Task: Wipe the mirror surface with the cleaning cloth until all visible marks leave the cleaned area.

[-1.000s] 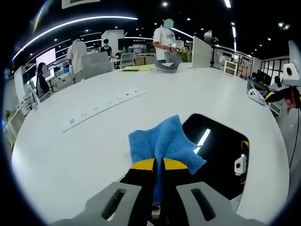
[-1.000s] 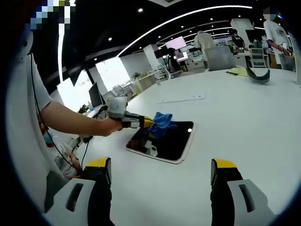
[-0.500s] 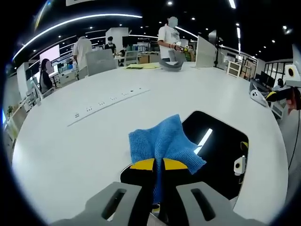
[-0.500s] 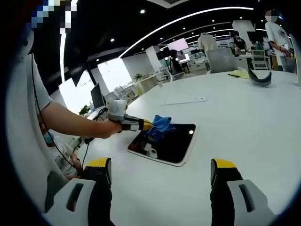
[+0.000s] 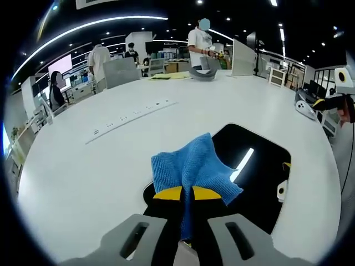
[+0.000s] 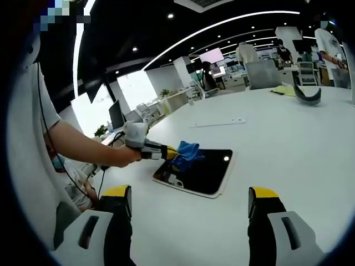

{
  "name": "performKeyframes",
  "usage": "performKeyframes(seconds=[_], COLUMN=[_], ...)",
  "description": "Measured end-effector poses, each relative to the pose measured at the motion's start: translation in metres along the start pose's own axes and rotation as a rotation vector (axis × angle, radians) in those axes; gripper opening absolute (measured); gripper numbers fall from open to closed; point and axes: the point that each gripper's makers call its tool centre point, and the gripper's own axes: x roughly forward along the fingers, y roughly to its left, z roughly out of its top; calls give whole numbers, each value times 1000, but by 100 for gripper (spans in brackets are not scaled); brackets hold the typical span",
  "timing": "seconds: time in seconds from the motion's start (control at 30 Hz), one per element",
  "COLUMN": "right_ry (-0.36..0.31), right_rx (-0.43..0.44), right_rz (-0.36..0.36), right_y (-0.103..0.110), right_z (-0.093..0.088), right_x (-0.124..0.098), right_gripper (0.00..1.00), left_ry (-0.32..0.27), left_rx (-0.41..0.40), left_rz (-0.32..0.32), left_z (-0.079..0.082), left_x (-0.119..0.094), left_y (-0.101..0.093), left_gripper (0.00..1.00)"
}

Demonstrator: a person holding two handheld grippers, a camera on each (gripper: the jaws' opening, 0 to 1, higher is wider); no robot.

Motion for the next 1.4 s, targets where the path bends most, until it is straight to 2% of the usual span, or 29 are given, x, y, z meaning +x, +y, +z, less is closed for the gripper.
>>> performKeyframes(seconds=[0.63, 1.4], right_ry=[-13, 3], right_rx=[-23, -52], right_rz=[30, 48], right_y=[14, 22], right_z=[5, 5], right_x=[-3, -4], right_gripper=[86, 90], left_ry=[13, 24], left_rx=[-28, -54], left_rz=[14, 18], left_z=[-25, -41], left_x=[-23, -44], left_y=[-12, -33], left_gripper=[3, 2])
